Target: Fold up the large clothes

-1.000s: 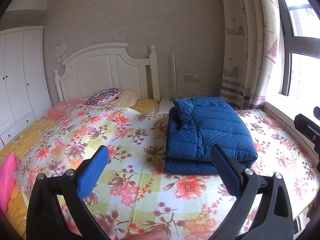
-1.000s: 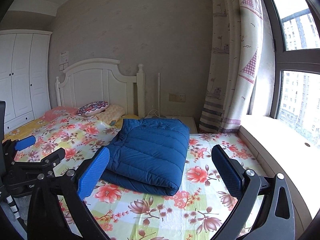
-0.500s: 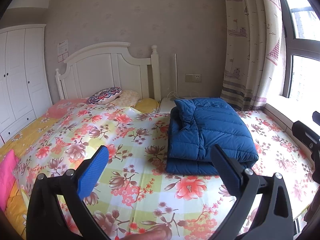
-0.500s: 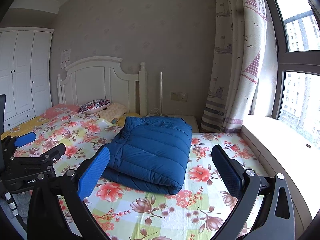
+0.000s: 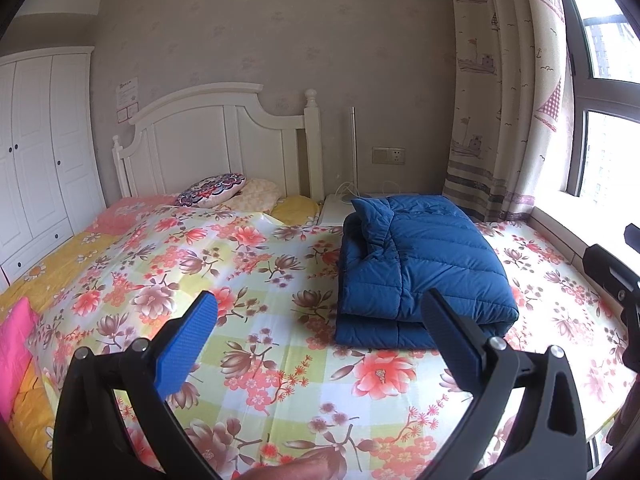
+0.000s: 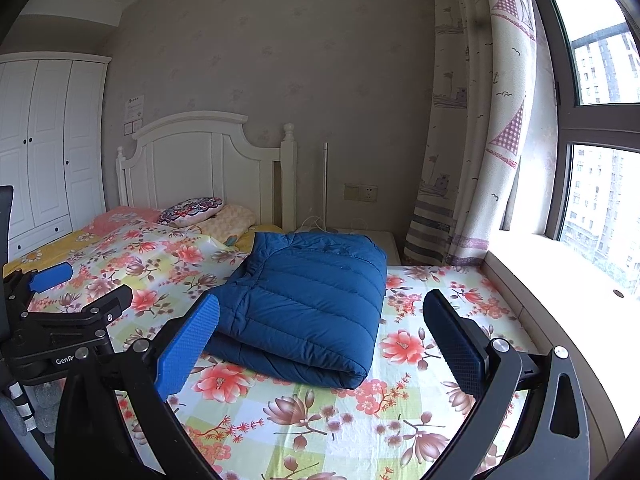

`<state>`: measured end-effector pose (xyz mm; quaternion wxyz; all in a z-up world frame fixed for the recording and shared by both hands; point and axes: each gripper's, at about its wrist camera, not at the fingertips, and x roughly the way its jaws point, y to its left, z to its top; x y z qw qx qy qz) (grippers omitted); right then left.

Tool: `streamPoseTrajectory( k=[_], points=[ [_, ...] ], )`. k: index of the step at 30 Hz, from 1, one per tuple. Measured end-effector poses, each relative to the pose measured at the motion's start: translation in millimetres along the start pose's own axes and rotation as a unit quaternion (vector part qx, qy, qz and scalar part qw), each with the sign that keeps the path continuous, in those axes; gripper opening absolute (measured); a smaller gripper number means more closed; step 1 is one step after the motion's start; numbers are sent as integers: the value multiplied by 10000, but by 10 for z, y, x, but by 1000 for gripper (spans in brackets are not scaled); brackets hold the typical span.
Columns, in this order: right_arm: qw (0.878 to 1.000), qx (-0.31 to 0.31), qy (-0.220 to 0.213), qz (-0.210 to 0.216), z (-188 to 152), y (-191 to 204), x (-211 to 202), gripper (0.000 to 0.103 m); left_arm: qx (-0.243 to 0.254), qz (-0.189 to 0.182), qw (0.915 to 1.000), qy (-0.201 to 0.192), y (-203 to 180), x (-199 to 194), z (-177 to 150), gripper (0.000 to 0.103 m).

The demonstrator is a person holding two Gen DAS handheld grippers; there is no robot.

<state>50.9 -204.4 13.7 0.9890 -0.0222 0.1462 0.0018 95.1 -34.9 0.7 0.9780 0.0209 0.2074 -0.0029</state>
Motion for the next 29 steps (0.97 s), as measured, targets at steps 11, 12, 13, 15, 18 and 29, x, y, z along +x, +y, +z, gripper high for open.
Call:
streamPoseTrajectory(
  k=[11, 12, 13, 15, 18, 29],
  points=[
    [10000, -41, 68, 33, -55, 6, 64, 98, 33, -18, 10000, -5, -1, -11, -20, 101],
    [9999, -39, 88, 39, -65, 9, 80, 98, 38, -25, 10000, -2, -3, -11, -17, 101],
    [9999, -41, 107, 45, -77, 14, 97, 98, 45, -31, 10000, 2, -10, 0, -18, 101],
    [9999, -48, 146, 58, -104, 24, 132, 98, 89, -61, 9999, 9, -33, 32, -31, 101],
    [9997, -46, 245, 79, -163, 32, 228, 98, 134, -176, 9997, 56, -79, 146, -69, 101],
    [9948, 13, 892, -498, -205, -696, 941, 98, 148, -43, 9926, 1206, 325, 1242, -102, 101]
  ],
)
